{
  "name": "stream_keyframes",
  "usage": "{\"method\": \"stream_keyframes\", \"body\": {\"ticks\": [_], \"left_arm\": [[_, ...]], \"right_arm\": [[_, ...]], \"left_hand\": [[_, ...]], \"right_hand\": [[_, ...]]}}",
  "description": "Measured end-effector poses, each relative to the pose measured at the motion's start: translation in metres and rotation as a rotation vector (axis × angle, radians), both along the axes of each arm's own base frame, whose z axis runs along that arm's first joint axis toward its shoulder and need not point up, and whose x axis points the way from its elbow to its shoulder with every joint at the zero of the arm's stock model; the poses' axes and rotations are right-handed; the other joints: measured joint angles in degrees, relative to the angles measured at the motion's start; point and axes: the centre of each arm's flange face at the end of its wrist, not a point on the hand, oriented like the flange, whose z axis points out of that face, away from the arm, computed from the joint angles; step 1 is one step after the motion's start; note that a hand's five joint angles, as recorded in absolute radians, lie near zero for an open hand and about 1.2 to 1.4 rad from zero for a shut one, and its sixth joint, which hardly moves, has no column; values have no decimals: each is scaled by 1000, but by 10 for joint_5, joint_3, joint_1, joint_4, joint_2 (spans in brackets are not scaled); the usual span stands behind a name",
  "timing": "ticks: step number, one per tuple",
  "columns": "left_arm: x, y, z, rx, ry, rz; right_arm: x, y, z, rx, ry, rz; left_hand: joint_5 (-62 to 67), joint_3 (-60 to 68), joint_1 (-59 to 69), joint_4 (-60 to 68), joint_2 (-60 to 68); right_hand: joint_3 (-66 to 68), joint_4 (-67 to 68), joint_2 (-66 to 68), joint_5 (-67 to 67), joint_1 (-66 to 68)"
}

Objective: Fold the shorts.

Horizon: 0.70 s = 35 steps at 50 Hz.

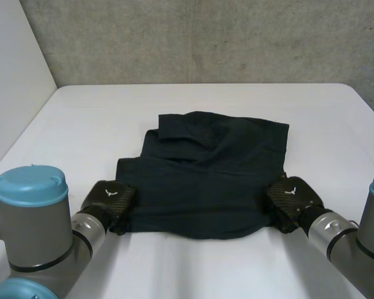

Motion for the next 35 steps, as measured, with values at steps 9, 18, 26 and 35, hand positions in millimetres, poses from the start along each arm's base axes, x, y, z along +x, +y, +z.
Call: {"method": "stream_keyframes", "body": {"ticks": [9, 18, 26, 35], "left_arm": [[4, -3, 22, -41, 11, 13], [15, 19, 61, -37, -7, -3], [28, 72, 70, 143, -124, -88], [19, 70, 58, 162, -133, -141]], "right_arm": [[-4, -12, 14, -60, 20, -47], [-9, 5, 62, -63, 57, -34], [-25, 53, 91, 128, 322, 116], [-31, 48, 89, 133, 382, 165]], "left_hand": [[7, 22, 0, 32, 23], [7, 22, 0, 32, 24], [7, 22, 0, 32, 25], [7, 22, 0, 32, 25]], "right_hand": [[20, 21, 9, 4, 4], [20, 21, 16, 25, 26], [20, 21, 16, 25, 26], [29, 21, 16, 32, 26]]}}
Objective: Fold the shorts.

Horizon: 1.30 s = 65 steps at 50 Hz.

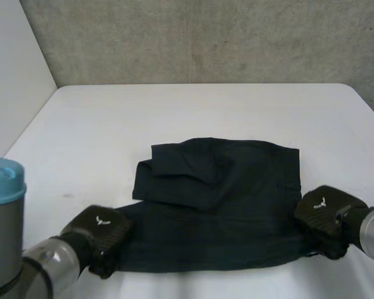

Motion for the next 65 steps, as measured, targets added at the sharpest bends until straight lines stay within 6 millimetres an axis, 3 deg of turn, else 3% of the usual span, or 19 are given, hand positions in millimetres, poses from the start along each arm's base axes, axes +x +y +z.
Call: {"method": "stream_keyframes", "body": {"ticks": [7, 16, 17, 20, 21, 25, 28, 29, 30, 34, 39, 46, 48, 49, 52, 53, 55, 58, 65], "left_arm": [[-19, -42, -14, -73, 43, 18], [-45, -90, -10, -162, 91, 23], [-56, -110, 2, -227, 122, 23], [-67, -130, 19, -307, 156, 24], [-75, -148, 41, -400, 193, 31], [-88, -174, 81, -560, 255, 46], [-96, -195, 136, -767, 349, 80], [-96, -198, 164, -868, 404, 102], [-96, -198, 164, -868, 404, 102], [-85, -188, 248, -1155, 593, 174], [-76, -176, 269, -1220, 659, 193], [-73, -178, 229, -1110, 606, 191], [-73, -182, 186, -1003, 534, 189], [-73, -182, 186, -1003, 534, 189], [-73, -182, 130, -860, 441, 185], [-73, -182, 130, -860, 441, 185], [-71, -177, 81, -737, 364, 178], [-69, -167, 41, -632, 301, 171], [-56, -131, -8, -457, 197, 149]], "right_arm": [[6, -32, -19, -25, -96, -82], [12, -67, -16, -106, -164, -126], [18, -86, -3, -188, -195, -128], [25, -105, 16, -284, -231, -127], [34, -122, 40, -394, -274, -129], [50, -148, 95, -625, -378, -136], [60, -162, 159, -888, -527, -153], [61, -164, 182, -983, -588, -158], [61, -164, 182, -983, -588, -158], [59, -160, 233, -1196, -746, -163], [60, -158, 234, -1196, -773, -164], [70, -159, 175, -985, -690, -175], [75, -158, 135, -863, -634, -175], [75, -158, 135, -863, -634, -175], [81, -152, 85, -727, -566, -171], [81, -152, 85, -727, -566, -171], [84, -145, 49, -629, -505, -165], [83, -135, 20, -541, -437, -162], [71, -106, -14, -346, -291, -160]], "left_hand": [[0, 0, 0, 0, 0], [0, 1, 0, 0, 1], [0, 2, 0, 0, 1], [0, 3, 0, 0, 1], [0, 4, 0, 1, 1], [5, 4, 0, 2, 2], [6, 4, 0, 2, 2], [6, 5, 0, 2, 2], [6, 5, 0, 2, 2], [6, 5, 0, 2, 2], [6, 5, 0, 2, 2], [6, 5, 0, 2, 2], [6, 5, 0, 2, 2], [6, 5, 0, 2, 2], [6, 5, 0, 2, 2], [6, 5, 0, 2, 2], [6, 5, 0, 2, 2], [12, 5, 0, 2, 3], [12, 5, 0, 2, 3]], "right_hand": [[0, 0, 0, 9, 0], [0, 0, 0, 9, 0], [0, 0, 0, 9, 0], [1, 3, 2, 9, 0], [1, 3, 2, 9, 1], [1, 3, 2, 9, 1], [1, 3, 2, 9, 1], [1, 3, 2, 9, 1], [1, 3, 2, 9, 1], [2, 3, 2, 9, 1], [1, 3, 2, 9, 1], [2, 3, 2, 9, 1], [1, 3, 2, 9, 1], [1, 3, 2, 9, 1], [1, 3, 2, 10, 1], [1, 3, 2, 10, 1], [2, 3, 2, 10, 1], [2, 3, 2, 10, 1], [2, 3, 2, 10, 1]]}}
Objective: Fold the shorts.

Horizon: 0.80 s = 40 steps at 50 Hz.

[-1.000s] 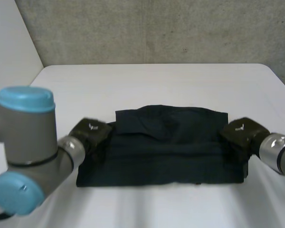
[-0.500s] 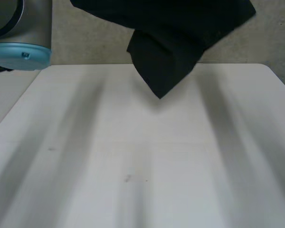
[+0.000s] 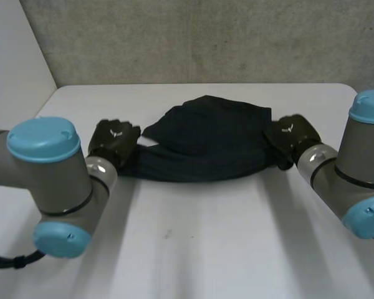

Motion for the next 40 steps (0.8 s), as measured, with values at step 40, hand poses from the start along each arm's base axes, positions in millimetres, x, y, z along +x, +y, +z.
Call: {"method": "stream_keyframes", "body": {"ticks": [40], "left_arm": [[-17, 27, 0, 252, -103, -176]], "right_arm": [[-38, 42, -9, 198, 171, 47]], "left_hand": [[0, 0, 0, 0, 0]], "right_hand": [[0, 0, 0, 4, 8]]}}
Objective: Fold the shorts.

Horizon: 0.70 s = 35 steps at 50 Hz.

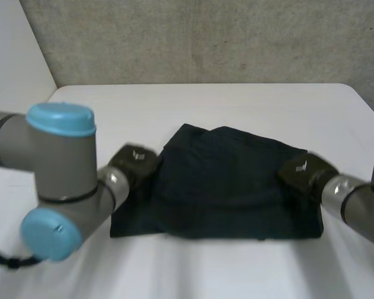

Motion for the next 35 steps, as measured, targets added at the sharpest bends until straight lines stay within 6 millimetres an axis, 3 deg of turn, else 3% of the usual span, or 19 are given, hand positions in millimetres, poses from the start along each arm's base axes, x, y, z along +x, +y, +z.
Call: {"method": "stream_keyframes", "body": {"ticks": [1, 2, 3, 7, 14, 22, 24, 25, 26, 27, 28, 29, 31, 35], "left_arm": [[-8, -13, 4, -49, 25, 4], [-8, -13, 4, -49, 25, 4], [-19, -31, 9, -119, 61, 7], [-45, -73, 11, -269, 132, 6], [-76, -121, -14, -401, 158, -6], [-93, -149, -48, -491, 191, -13], [-95, -152, -51, -514, 206, -12], [-96, -154, -53, -530, 216, -10], [-97, -155, -54, -543, 223, -8], [-97, -156, -54, -552, 229, -6], [-98, -156, -55, -556, 232, -5], [-99, -157, -55, -570, 242, -2], [-100, -155, -56, -574, 246, 3], [-98, -150, -51, -568, 245, 27]], "right_arm": [[1, -7, 3, -31, -18, -16], [1, -7, 3, -31, -18, -16], [4, -27, 10, -117, -67, -51], [11, -60, 14, -242, -125, -82], [21, -110, -9, -363, -122, -134], [28, -151, -41, -490, -72, -182], [29, -157, -46, -519, -69, -189], [30, -160, -48, -536, -70, -193], [30, -162, -48, -548, -73, -197], [30, -163, -48, -556, -77, -201], [30, -164, -47, -561, -81, -204], [31, -166, -43, -576, -100, -214], [30, -167, -31, -592, -146, -231], [26, -163, 0, -596, -276, -269]], "left_hand": [[0, 0, 0, 0, 0], [0, 0, 0, 0, 0], [0, 0, 0, 0, 0], [0, 0, 0, 0, 0], [0, 0, 0, 0, 0], [-2, -3, -2, -3, -5], [-76, -91, -72, -96, -103], [-118, -133, -120, -139, -137], [-297, -311, -326, -321, -318], [-369, -381, -405, -393, -400], [-369, -381, -405, -393, -400], [-498, -511, -516, -526, -524], [-537, -556, -533, -567, -563], [-540, -561, -533, -573, -571]], "right_hand": [[0, 0, 0, 0, 0], [0, 0, 0, 0, 0], [0, 0, 0, 0, 0], [0, 0, 0, 0, 0], [0, 0, 0, 0, 0], [-2, -2, -3, -2, -1], [-50, -54, -56, -43, -27], [-186, -190, -188, -166, -156], [-291, -294, -296, -264, -257], [-291, -294, -296, -264, -257], [-291, -294, -296, -264, -257], [-486, -481, -491, -454, -407], [-551, -546, -548, -526, -441], [-556, -548, -551, -533, -442]]}}
